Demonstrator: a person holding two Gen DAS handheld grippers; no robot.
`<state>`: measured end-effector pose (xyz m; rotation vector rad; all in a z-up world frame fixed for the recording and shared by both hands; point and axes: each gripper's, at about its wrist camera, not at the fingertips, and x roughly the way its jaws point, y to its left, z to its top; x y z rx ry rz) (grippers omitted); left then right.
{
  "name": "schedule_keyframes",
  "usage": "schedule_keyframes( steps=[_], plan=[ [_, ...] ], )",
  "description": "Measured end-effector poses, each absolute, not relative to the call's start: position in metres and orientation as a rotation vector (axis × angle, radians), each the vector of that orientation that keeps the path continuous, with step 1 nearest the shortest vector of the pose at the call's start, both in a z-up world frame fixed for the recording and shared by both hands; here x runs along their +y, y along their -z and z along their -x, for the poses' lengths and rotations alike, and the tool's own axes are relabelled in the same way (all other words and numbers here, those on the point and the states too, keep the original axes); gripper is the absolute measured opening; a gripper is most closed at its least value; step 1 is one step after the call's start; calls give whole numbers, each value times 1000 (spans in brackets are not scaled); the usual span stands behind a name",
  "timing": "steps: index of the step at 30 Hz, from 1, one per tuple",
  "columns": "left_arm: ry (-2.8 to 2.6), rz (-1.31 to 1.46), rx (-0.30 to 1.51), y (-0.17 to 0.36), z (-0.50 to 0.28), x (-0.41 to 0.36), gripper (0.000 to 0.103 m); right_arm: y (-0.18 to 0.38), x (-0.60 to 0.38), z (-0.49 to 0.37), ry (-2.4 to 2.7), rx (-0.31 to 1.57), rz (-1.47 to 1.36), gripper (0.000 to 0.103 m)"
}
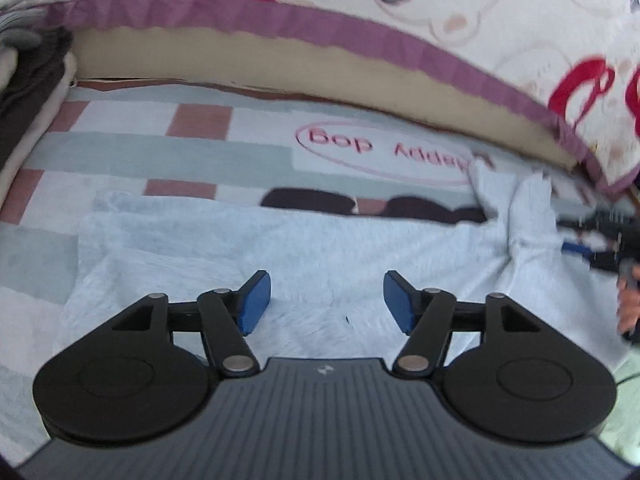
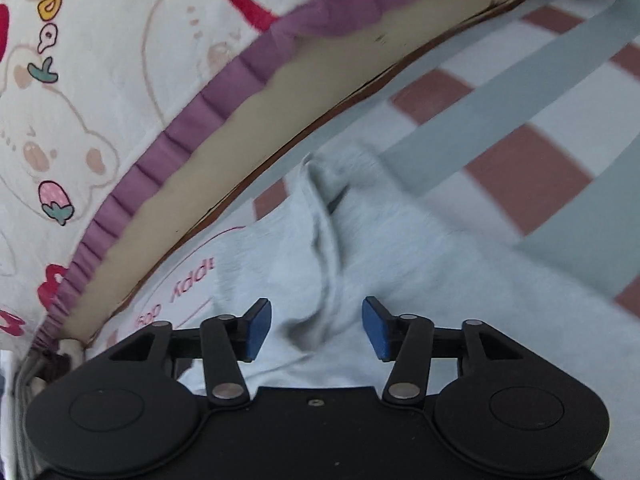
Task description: Fold clothes
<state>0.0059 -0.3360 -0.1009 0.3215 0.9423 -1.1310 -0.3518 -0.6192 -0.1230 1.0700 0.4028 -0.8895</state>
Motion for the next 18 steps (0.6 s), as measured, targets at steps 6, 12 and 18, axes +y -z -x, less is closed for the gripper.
schedule_keyframes(
  steps=[6, 12, 18],
  plan=[
    [1064, -456, 955, 115, 0, -336, 62, 118, -611, 305, 810, 532, -808, 5],
    [958, -372, 1055, 117, -11, -311, 62, 61, -545, 340, 871, 502, -527, 5],
    [935, -347, 1093, 120, -12, -300, 62, 69, -512, 398, 990, 527, -604, 4]
  ],
)
